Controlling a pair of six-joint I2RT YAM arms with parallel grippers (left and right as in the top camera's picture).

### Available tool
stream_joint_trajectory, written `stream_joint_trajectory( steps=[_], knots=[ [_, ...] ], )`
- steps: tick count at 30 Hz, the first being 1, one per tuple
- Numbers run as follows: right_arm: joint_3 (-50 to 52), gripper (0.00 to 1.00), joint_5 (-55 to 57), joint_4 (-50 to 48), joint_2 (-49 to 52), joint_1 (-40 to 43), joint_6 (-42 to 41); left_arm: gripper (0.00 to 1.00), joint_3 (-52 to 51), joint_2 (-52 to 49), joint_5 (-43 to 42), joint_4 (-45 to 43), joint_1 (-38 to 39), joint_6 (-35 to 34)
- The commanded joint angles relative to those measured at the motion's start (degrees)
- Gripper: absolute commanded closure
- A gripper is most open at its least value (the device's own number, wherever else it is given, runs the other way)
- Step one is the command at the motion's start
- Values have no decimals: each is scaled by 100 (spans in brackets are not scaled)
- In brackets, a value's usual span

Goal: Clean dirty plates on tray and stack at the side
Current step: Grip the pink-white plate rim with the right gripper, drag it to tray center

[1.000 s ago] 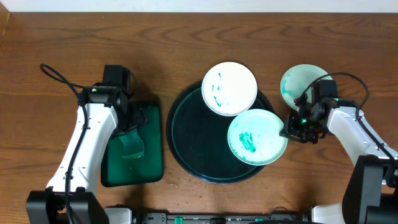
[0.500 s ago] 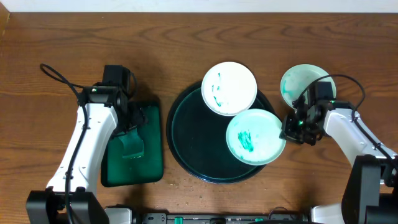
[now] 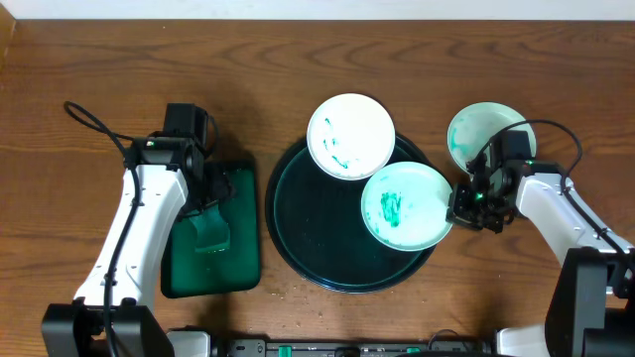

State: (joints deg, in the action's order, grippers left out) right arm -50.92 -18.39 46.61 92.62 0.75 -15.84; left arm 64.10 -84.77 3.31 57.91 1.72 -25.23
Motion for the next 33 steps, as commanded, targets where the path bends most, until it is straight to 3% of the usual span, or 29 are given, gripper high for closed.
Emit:
stream_joint_trajectory(
  steps=[1,11,24,27,29,33],
  knots=[
    [28,99,79,103,-299,-264,111,18,-11,50,7,11,2,28],
    [31,99,87,273,-1032,-1394,111,18,-11,50,9,9,2,28],
    [31,99,98,-627,448,-1799,74,21,-11,50,7,33,2,31],
    [31,99,96,-748,780,-1801,63,27,-11,50,7,33,2,31],
    [31,99,96,-769,946,-1801,63,41,-11,50,7,33,2,28],
    [31,99,98,-802,1139,-1801,66,37,-13,-46,9,55,2,31]
  ],
)
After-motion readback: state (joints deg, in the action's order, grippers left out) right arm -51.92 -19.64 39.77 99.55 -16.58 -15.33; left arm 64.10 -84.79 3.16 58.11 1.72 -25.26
